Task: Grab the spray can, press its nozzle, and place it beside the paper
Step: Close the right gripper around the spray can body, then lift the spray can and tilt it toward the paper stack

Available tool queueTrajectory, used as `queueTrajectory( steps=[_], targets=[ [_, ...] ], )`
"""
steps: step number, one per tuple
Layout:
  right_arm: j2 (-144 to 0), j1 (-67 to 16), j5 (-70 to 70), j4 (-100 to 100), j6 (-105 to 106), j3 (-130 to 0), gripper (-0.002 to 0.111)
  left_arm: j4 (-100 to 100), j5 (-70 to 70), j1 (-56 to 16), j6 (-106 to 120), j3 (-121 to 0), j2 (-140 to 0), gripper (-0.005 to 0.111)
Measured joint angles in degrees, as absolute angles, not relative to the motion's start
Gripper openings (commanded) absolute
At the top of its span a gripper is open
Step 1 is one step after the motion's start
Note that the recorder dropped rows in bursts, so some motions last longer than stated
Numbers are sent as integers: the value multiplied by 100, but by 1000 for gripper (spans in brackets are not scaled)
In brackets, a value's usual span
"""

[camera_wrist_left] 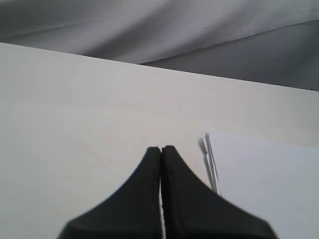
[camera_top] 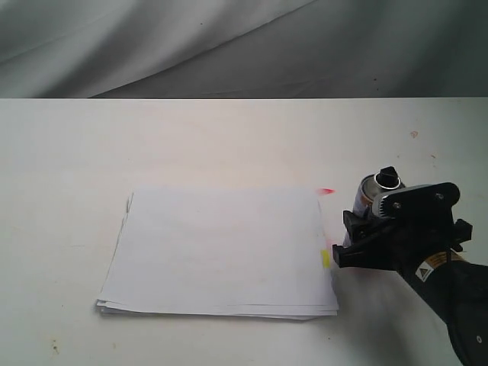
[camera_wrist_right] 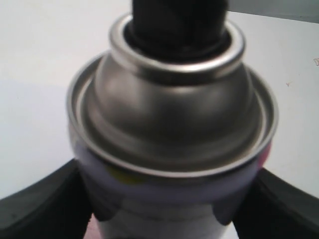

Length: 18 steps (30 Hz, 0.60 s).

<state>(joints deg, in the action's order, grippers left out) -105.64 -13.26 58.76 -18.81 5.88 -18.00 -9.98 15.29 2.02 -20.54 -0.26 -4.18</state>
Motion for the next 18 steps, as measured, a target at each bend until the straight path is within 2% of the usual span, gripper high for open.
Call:
queueTrajectory(
  steps=[10,18],
  targets=[
    [-10389,-1326,5665,-1881,588,-1800,0,-998,1529,202,-2054,-26,-418,0],
    [-8795,-1326,4294,-1924,1024,-1843,0,-998,1529,202,-2054,-26,-418,0]
  ],
)
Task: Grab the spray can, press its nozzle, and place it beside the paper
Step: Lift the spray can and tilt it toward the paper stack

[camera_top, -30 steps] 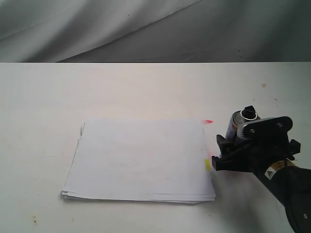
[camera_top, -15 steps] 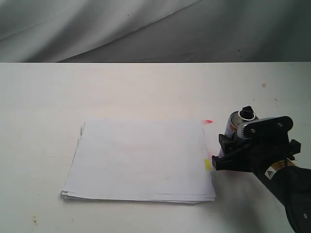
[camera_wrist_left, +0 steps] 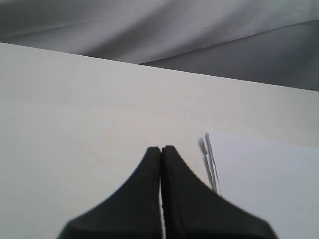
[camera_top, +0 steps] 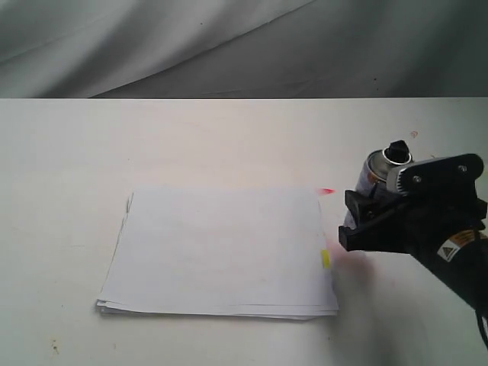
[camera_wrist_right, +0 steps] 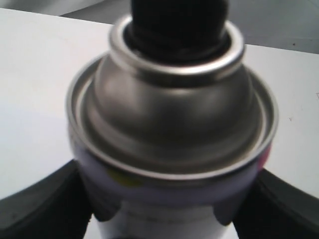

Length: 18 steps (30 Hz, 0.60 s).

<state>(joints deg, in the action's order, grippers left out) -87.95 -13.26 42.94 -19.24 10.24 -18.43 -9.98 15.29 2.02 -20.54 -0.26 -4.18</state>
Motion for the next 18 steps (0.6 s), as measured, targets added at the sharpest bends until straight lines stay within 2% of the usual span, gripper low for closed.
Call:
queueTrajectory(
  steps=[8,18],
  targets=[
    [-7394,-1326,1588,-2009,1444,-2788,0,-998,1529,202,-2054,-26,-418,0],
    [-7039,-1326,400,-1900,1508,-3274,0,-998,1529,202,-2054,-26,-418,0]
  ],
)
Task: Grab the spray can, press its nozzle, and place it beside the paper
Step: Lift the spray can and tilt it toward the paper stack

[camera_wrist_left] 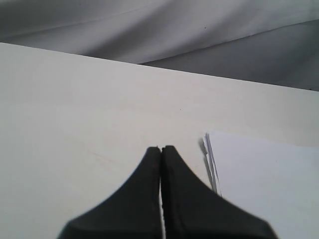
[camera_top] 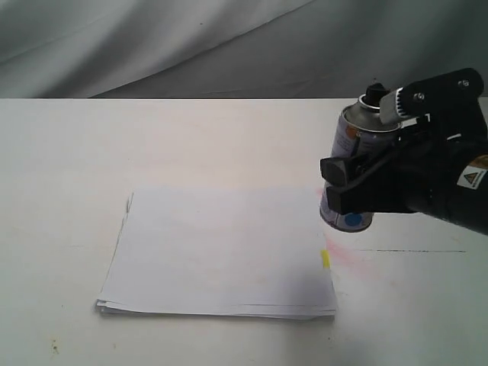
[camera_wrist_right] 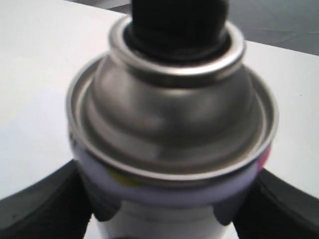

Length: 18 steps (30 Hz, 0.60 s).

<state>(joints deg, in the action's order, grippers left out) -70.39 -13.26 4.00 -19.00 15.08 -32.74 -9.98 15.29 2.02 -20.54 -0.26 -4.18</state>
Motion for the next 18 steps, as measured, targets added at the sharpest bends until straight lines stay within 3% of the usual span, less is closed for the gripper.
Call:
queueTrajectory(
  steps=[9,18],
  targets=[
    [-7039,-1326,175,-1453,1570,-3274,0,-998,1529,202,-2054,-26,-418,0],
    [-7039,-1406,220,525,255,-3624,0,-998,1529,202,-2054,-26,-418,0]
  ],
)
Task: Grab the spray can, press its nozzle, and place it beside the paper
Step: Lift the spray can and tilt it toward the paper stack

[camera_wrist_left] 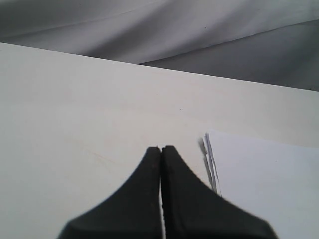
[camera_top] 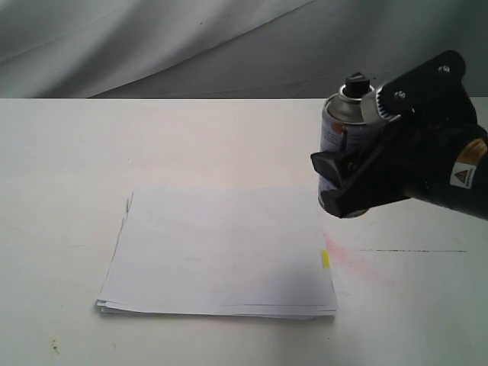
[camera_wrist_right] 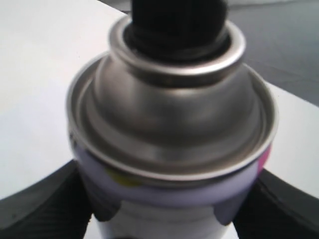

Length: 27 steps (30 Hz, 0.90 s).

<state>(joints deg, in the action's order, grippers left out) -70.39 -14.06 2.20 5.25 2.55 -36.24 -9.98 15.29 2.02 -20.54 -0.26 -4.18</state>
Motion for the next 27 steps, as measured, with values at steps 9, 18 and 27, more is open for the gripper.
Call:
queueTrajectory(
  steps=[9,18,27],
  targets=[
    [-7707,-1780,-532,2595,-971,-4603,0,-998,1529,202,-2054,-26,-418,0],
    [-8839,-2428,-2036,7524,-5073,-5379,0,-998,1529,202,-2054,-26,-418,0],
    [-9529,-2988,-3081,9049,-5858,-5414,0,-998,1529,202,-2054,-26,-418,0]
  ],
)
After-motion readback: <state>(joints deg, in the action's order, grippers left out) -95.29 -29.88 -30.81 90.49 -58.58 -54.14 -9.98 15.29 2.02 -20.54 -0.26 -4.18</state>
